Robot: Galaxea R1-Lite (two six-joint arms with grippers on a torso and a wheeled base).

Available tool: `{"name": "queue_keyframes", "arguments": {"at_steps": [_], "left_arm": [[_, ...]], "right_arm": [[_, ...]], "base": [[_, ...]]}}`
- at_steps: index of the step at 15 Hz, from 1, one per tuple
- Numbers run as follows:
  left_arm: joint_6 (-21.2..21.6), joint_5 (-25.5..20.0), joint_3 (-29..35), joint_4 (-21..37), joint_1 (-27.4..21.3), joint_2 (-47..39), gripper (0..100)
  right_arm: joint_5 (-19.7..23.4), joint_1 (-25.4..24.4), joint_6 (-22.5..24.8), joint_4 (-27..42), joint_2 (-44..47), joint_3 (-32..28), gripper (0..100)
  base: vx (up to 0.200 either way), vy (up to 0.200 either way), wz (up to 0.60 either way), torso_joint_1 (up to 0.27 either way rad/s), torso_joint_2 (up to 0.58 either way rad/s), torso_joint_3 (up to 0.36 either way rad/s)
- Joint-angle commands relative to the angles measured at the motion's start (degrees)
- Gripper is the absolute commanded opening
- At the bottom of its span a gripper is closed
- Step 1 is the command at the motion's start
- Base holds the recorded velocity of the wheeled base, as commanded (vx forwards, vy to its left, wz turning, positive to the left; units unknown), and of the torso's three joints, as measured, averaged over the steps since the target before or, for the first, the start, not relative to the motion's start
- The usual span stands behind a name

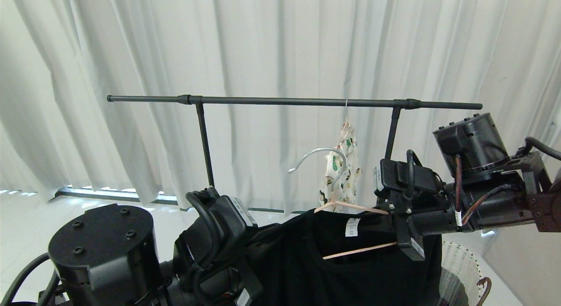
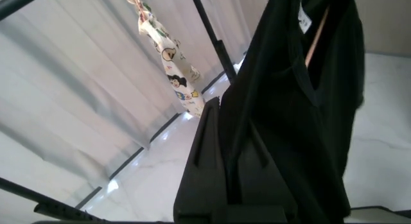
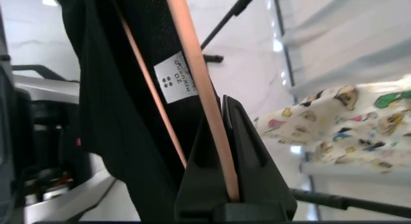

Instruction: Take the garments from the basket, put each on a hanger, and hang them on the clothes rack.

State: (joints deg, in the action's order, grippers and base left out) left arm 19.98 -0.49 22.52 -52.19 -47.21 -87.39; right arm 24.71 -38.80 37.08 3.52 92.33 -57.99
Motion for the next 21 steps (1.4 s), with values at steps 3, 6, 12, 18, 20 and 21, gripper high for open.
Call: {"name": "queue_keyframes", "arguments": {"at_steps": [3,6,12,18,20,21], "left_arm": [[0.0,0.1,-0.1,0.0,0.0,-0.2,100],[-0.1,0.4,-0.4,0.0,0.1,0.0,100],[-1.0,1.2,-5.7,-0.1,7.3,6.0,100],[-1.1,0.8,-16.9,-0.1,15.2,6.9,100],[-1.3,-0.2,-19.4,-0.1,17.8,4.2,100],[-1.3,-0.4,-19.3,-0.1,17.9,3.1,100]], "right_arm": [[0.0,0.4,0.5,-3.8,-0.9,1.6,0],[-0.1,2.1,0.5,-7.4,-0.9,2.4,0],[0.3,10.1,0.6,-9.1,-2.8,3.2,0],[2.4,12.0,0.4,-9.1,-5.1,4.3,0],[2.8,11.9,0.4,-9.1,-6.0,4.3,0],[3.2,11.7,0.4,-9.1,-6.5,4.3,0]], "base": [[0.000,0.000,0.00,0.000,0.00,0.000],[0.000,0.000,0.00,0.000,0.00,0.000],[0.000,0.000,0.00,0.000,0.00,0.000],[0.000,0.000,0.00,0.000,0.00,0.000],[0.000,0.000,0.00,0.000,0.00,0.000],[0.000,0.000,0.00,0.000,0.00,0.000]]}}
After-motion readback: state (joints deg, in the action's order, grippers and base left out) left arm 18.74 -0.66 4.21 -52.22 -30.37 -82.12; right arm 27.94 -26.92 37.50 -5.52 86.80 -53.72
